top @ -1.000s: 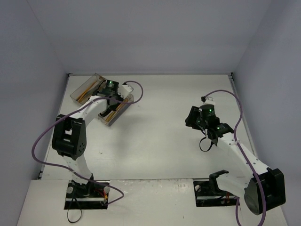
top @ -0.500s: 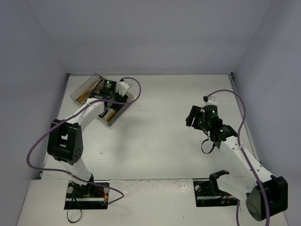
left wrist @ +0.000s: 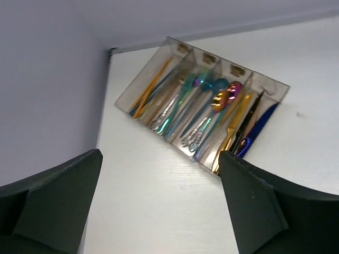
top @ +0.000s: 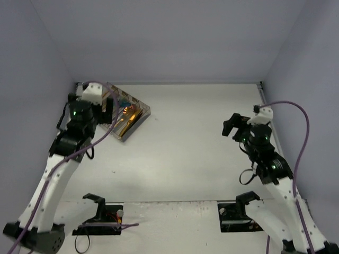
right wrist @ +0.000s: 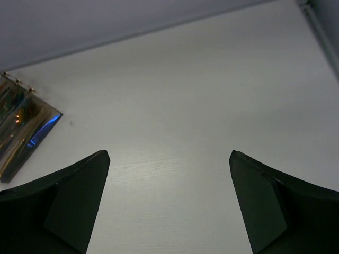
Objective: Sort the eating utensils into containers
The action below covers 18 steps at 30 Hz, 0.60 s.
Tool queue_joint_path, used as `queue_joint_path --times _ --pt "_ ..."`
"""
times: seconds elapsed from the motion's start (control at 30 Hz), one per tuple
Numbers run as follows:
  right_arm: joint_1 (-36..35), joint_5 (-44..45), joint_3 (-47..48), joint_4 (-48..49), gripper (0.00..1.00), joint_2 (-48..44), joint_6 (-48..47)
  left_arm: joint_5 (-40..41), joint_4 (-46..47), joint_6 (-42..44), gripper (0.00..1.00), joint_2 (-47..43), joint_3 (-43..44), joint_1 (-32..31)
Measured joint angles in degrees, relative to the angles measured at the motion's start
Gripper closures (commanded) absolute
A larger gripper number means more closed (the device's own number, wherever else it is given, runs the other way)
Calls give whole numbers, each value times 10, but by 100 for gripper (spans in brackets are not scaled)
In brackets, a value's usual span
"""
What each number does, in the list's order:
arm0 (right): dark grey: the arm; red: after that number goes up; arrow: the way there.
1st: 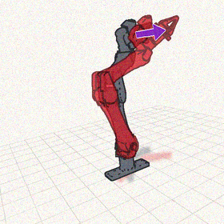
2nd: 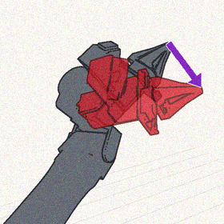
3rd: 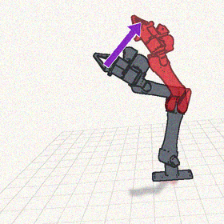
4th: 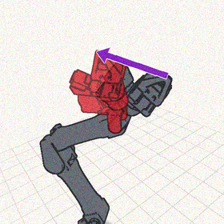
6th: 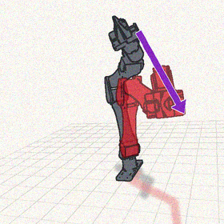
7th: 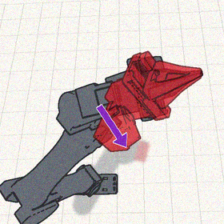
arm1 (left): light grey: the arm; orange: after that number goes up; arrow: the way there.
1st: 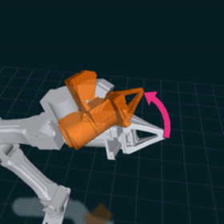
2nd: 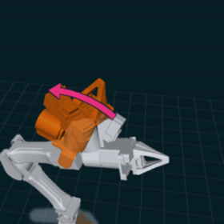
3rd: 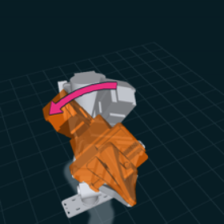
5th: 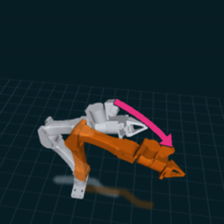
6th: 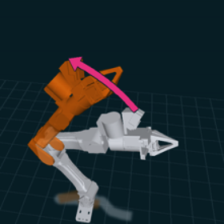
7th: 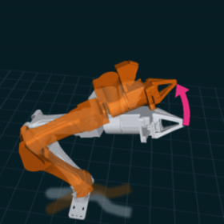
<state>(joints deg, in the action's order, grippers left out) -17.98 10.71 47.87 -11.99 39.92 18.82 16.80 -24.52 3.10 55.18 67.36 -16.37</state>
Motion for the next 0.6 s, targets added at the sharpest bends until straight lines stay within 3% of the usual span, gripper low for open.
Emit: queue_joint_path --times 0.33,0.6 --pt "0 91 20 -19 0 -132 -51 87 -43 -50 7 -237 -129 1" --pt "0 146 17 -26 0 -148 -81 94 -40 -50 7 -273 -183 1"
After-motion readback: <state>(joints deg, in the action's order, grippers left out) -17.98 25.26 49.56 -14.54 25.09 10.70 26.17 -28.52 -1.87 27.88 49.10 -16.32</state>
